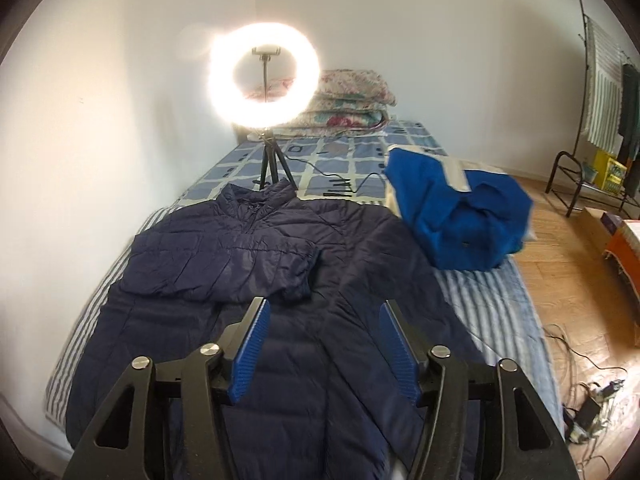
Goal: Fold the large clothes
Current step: 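Open the right tool to release the sleeve and withdraw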
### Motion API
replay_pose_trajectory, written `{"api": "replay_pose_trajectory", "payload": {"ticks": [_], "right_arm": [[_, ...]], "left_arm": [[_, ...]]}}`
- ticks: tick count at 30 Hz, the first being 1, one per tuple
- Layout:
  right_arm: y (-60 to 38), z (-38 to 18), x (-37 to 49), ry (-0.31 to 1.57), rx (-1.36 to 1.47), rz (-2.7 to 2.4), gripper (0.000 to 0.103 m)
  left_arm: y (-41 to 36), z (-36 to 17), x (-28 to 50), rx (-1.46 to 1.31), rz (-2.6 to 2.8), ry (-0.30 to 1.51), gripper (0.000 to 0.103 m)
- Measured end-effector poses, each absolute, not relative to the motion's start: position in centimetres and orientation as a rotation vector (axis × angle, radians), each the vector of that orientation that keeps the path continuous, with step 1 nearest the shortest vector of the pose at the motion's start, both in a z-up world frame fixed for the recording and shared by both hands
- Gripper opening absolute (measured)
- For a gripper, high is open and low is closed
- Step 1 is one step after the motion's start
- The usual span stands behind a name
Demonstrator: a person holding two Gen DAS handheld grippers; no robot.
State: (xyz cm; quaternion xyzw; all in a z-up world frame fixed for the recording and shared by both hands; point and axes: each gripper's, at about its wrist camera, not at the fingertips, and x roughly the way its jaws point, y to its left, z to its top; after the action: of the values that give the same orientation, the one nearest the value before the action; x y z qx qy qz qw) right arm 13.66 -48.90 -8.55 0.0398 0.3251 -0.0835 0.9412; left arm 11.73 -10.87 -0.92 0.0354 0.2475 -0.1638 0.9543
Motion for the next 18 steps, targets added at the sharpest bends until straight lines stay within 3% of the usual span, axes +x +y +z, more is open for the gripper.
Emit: {"api": "replay_pose_trajectory", "payload": {"ticks": [9, 18], "right_arm": [[-50.2, -6.8, 3.5, 0.616, 0.032, -0.277, 0.073], [-54.0, -8.5, -3.2, 0.623, 0.060, -0.458, 0.082]], "left_arm": [[-16.5, -1.2, 9.4, 0.115, -0.444, 0.497, 0.100], [-23.1, -2.7, 7.7, 0.172, -0.590, 0.519, 0.100]]}}
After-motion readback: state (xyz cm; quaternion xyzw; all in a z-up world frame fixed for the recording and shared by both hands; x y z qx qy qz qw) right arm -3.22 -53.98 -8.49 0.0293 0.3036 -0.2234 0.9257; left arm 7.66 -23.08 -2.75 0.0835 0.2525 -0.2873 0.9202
